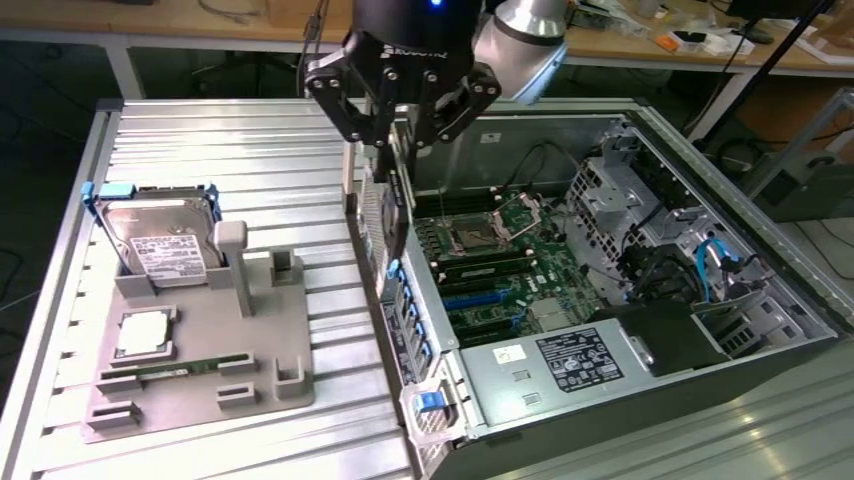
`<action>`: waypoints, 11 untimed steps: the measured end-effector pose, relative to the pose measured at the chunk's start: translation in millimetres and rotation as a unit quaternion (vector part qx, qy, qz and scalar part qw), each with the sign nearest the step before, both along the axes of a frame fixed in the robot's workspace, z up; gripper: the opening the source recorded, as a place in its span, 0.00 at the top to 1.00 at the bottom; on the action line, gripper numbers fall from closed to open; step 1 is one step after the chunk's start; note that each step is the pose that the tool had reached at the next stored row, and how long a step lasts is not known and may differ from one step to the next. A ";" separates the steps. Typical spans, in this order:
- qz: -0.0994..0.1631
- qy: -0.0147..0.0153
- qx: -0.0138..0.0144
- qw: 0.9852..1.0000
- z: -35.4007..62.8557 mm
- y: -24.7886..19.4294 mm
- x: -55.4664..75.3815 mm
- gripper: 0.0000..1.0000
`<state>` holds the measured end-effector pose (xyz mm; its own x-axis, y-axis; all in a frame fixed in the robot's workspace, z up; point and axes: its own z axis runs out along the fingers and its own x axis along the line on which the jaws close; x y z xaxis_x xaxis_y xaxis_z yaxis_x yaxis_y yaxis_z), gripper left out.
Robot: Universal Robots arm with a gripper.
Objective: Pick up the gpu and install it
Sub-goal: 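Pick up the gpu and move the gpu toward the slot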
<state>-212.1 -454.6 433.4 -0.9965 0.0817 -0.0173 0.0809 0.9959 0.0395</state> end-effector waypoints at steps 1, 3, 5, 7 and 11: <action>0.000 0.000 0.000 1.000 0.0 0.0 8.0 0.73; 0.000 0.000 0.000 1.000 0.0 0.0 17.0 0.73; 0.000 0.000 0.000 1.000 0.0 0.0 28.6 0.73; 0.000 0.001 0.000 1.000 0.0 0.0 43.7 0.73; 0.001 0.001 0.000 1.000 -0.1 0.0 69.5 0.73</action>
